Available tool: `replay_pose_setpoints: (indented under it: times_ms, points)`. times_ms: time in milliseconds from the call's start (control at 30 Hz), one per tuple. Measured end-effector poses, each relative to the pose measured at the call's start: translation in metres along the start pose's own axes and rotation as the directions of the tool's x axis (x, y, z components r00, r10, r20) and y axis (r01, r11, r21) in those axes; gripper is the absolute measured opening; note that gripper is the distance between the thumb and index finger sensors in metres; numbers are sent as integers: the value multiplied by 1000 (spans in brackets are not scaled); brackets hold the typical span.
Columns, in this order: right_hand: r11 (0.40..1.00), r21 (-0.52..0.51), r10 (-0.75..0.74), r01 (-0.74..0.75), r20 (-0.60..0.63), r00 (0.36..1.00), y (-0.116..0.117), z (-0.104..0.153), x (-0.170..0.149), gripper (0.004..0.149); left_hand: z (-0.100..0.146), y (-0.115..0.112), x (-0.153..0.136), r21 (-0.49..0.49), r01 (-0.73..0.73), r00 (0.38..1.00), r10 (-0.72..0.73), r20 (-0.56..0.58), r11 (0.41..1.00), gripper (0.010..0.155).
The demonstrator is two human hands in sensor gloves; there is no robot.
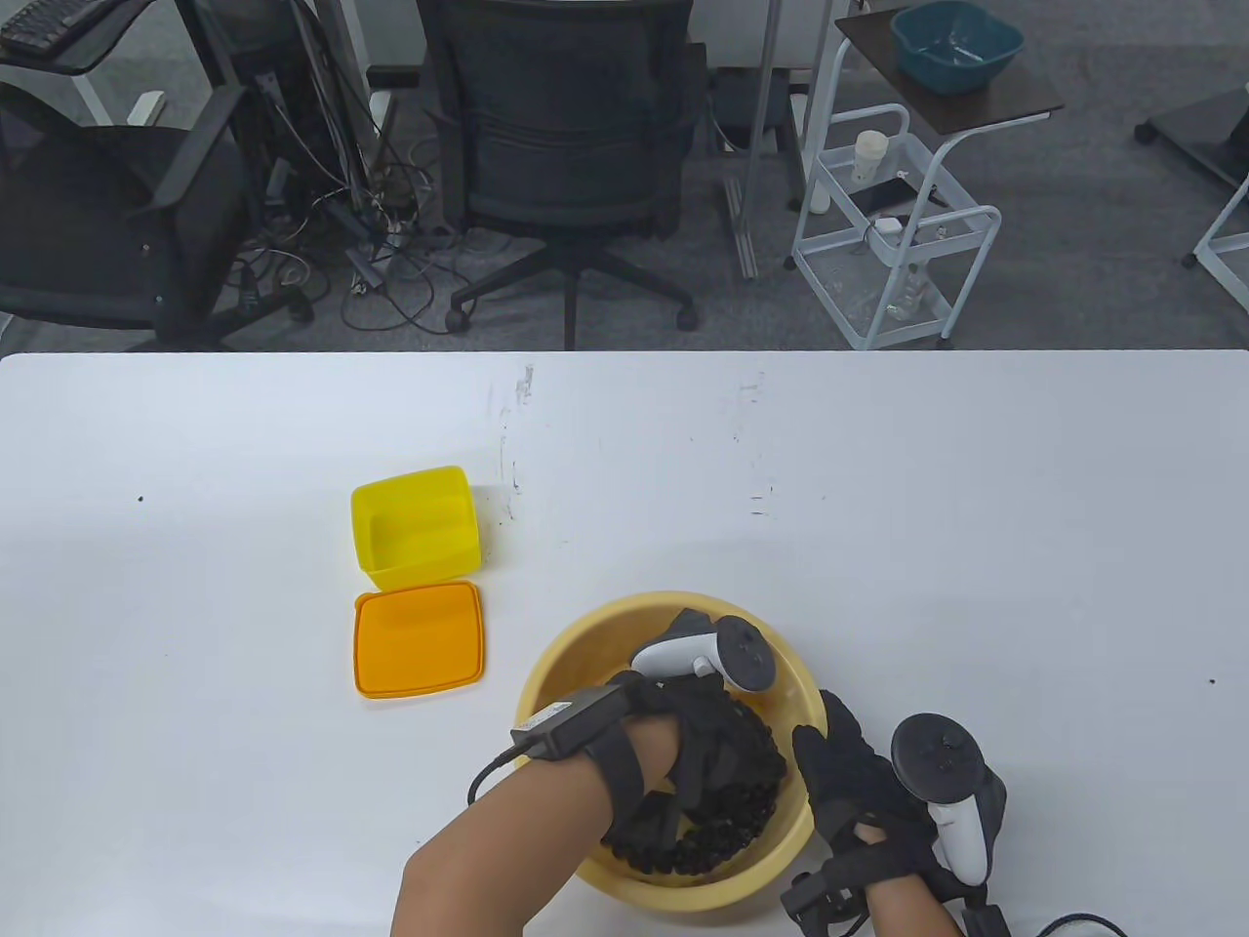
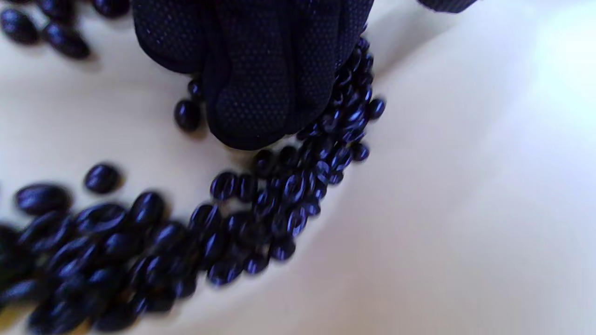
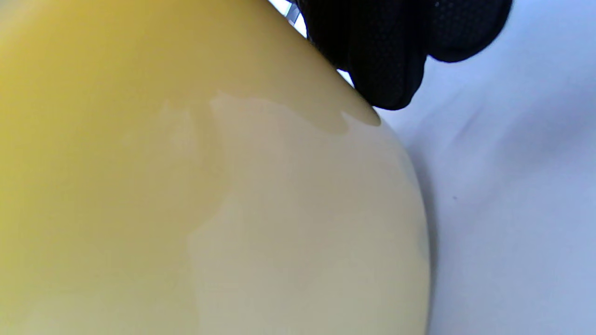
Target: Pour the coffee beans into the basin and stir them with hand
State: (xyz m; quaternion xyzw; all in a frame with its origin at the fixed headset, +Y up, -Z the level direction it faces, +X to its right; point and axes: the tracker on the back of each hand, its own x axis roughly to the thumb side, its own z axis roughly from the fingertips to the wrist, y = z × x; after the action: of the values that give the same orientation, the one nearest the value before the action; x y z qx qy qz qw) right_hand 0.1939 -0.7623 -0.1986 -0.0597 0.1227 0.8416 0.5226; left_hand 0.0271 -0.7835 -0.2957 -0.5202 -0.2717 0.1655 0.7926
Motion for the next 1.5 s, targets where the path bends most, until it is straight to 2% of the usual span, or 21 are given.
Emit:
replay_pose_setpoints:
  times_ms: [167,400,600,767,867,900,967,1000,1067,1133,1200,1367,1500]
  points:
    - [1000,0,1,-1,0,1000,0,0,0,66,4,7,1,113,32,999,-33,5,993,67]
    - [1000,1,0,0,0,1000,0,0,0,66,9,16,1,249,162,986,-147,-80,955,66]
    - [1000,-1,6,-6,0,1000,0,0,0,66,14,18,3,293,285,957,-251,-147,913,66]
    - [1000,0,5,-5,0,1000,0,0,-1,66,18,18,10,286,430,893,-357,-274,856,66]
    - [1000,0,6,-6,0,1000,0,0,0,66,21,19,13,224,509,825,-396,-404,831,68]
    - [1000,0,6,-6,-1,1000,0,0,0,66,22,19,12,175,553,778,-429,-459,815,69]
    - [1000,0,7,-7,-1,1000,-1,0,-1,66,19,15,7,4,607,672,-510,-536,795,71]
    - [1000,1,7,-7,-1,1000,-1,0,-1,66,17,12,1,-126,596,622,-555,-553,793,72]
    - [1000,0,9,-9,0,1000,0,0,0,66,15,5,-7,-299,539,566,-602,-563,787,74]
    - [1000,0,12,-12,1,1000,-1,0,0,66,16,2,-9,-288,560,569,-613,-548,777,73]
    - [1000,0,11,-11,1,1000,-1,0,0,66,16,-1,-10,-304,516,609,-593,-527,801,73]
    - [1000,-2,13,-13,0,1000,0,0,0,66,6,-17,-9,-351,336,800,-462,-384,874,72]
    - [1000,-2,12,-12,0,1000,0,0,0,66,2,-23,-2,-342,230,905,-329,-269,911,71]
